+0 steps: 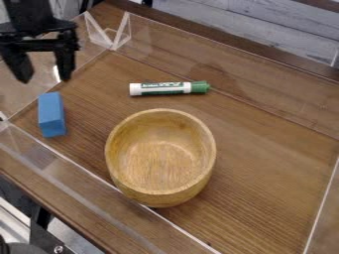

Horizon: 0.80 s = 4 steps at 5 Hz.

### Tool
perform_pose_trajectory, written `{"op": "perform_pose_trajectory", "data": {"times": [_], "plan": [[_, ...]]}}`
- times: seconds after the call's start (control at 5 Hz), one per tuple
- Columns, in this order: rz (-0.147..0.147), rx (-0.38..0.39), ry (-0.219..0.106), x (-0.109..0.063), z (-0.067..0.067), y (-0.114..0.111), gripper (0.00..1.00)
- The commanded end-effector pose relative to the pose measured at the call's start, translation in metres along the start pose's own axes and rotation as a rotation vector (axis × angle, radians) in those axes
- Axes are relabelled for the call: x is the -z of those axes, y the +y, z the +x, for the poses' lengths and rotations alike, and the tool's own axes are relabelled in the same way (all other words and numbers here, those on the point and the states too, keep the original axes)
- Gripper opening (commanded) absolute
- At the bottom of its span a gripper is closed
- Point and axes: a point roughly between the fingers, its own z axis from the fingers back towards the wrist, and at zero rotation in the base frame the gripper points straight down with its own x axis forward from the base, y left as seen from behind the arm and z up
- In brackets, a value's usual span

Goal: Put the blue block in the brown bowl

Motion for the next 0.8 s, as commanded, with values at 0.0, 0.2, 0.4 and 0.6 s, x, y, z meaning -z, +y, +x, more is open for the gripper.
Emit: {"op": "perform_pose_trajectory", "data": {"times": [0.0, 0.2, 0.4, 0.6], "plan": [[0.006, -0.017, -0.038, 0.005, 0.008, 0.005, 1.0], [0.008, -0.034, -0.042, 0.019, 0.009, 0.005, 1.0], [0.011, -0.068, -0.049, 0.033, 0.01, 0.006, 1.0], [0.018, -0.096, -0.056, 0.044, 0.011, 0.007, 1.0]]}}
